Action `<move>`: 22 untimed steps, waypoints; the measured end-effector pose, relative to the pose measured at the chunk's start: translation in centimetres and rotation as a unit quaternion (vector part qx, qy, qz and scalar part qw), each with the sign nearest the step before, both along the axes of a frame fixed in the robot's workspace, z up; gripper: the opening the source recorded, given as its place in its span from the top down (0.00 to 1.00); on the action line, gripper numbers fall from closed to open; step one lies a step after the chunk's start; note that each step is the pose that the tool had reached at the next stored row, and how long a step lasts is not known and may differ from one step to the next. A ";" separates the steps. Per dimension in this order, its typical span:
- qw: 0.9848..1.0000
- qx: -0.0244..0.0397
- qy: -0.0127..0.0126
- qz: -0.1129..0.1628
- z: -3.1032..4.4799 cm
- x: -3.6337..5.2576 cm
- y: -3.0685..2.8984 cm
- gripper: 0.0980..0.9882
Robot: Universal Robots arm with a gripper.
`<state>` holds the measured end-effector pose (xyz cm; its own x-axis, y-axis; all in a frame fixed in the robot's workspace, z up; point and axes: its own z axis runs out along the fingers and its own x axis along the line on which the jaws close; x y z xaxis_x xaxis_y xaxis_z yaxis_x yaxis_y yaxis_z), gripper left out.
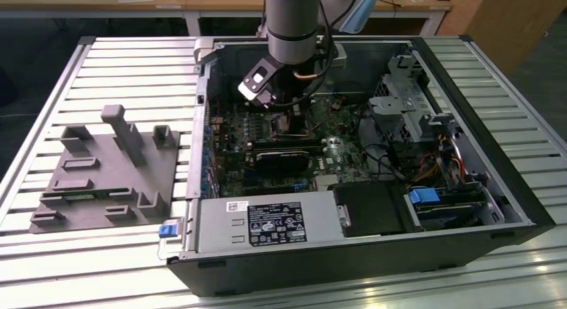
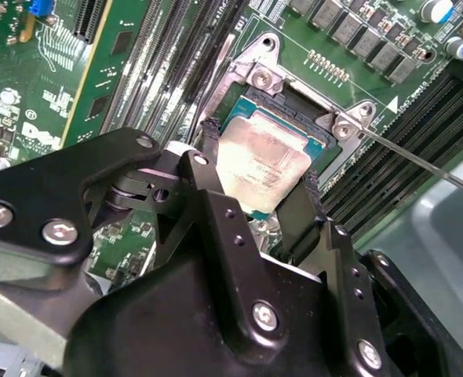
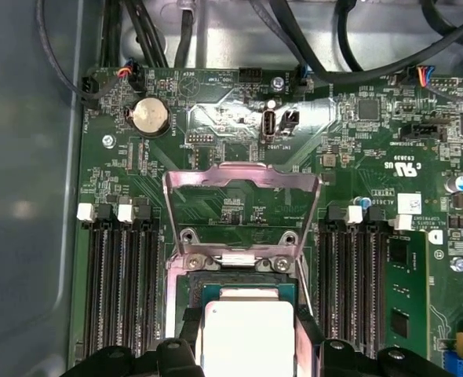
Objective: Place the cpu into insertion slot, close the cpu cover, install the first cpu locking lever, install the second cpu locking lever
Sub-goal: 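Place the cpu into insertion slot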
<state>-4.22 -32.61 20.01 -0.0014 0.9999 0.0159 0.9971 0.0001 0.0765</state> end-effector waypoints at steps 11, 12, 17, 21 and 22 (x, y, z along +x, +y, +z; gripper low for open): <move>1.000 0.000 0.000 0.000 -0.46 0.00 0.40 0.50; 1.000 0.000 0.000 0.000 -0.52 0.00 0.44 0.50; 1.000 0.000 0.001 -0.001 -0.86 -0.01 0.52 0.50; 1.000 0.000 0.001 -0.001 -0.92 0.00 0.53 0.50; 1.000 0.000 0.001 -0.001 -0.92 0.00 0.53 0.50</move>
<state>-4.22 -32.08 19.09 0.0006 0.9999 0.0152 0.9972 -0.0018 0.0751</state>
